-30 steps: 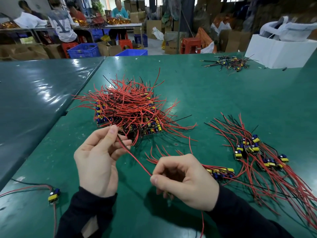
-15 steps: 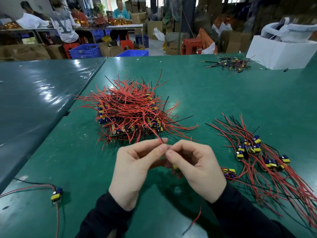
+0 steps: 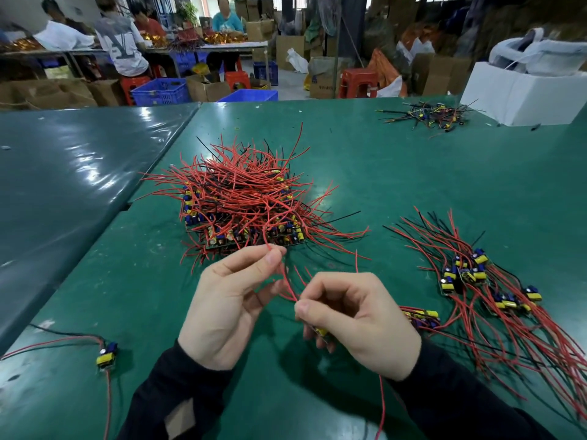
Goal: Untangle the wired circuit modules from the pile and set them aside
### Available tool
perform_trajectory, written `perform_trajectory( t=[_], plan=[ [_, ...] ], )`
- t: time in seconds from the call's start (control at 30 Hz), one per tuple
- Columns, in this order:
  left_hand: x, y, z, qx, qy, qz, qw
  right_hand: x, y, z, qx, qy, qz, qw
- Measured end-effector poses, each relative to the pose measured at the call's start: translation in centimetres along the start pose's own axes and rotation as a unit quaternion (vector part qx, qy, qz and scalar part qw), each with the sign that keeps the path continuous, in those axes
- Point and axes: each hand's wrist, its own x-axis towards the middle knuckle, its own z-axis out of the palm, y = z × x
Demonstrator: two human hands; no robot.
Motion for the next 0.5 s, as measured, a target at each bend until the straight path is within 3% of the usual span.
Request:
perform_trajectory(
  t=[0.1, 0.3, 0.4, 0.5],
  plan=[
    [-0.1, 0.7, -0.2, 0.021, -0.052, -0.009, 0.998, -0.1, 0.1, 0.2, 0.000, -0.007, 0.003, 1.000],
    [0.1, 0.1, -0.1, 0.066, -0.071, -0.036, 0.995, 0.4, 0.4, -0.1, -0.011, 0.057, -0.019, 0.998],
    [-0.2, -0.3, 0.3, 0.118, -0.102, -0.053, 0.986, 0.3, 0.6, -0.2, -0.022, 0.052, -0.027, 0.998],
    [-0.3, -0.6, 0.3, 0.162, -0.088, -0.018, 0.983, 0.1, 1.0, 0.0, -0.099, 0.050, -0.048, 0.993]
  ],
)
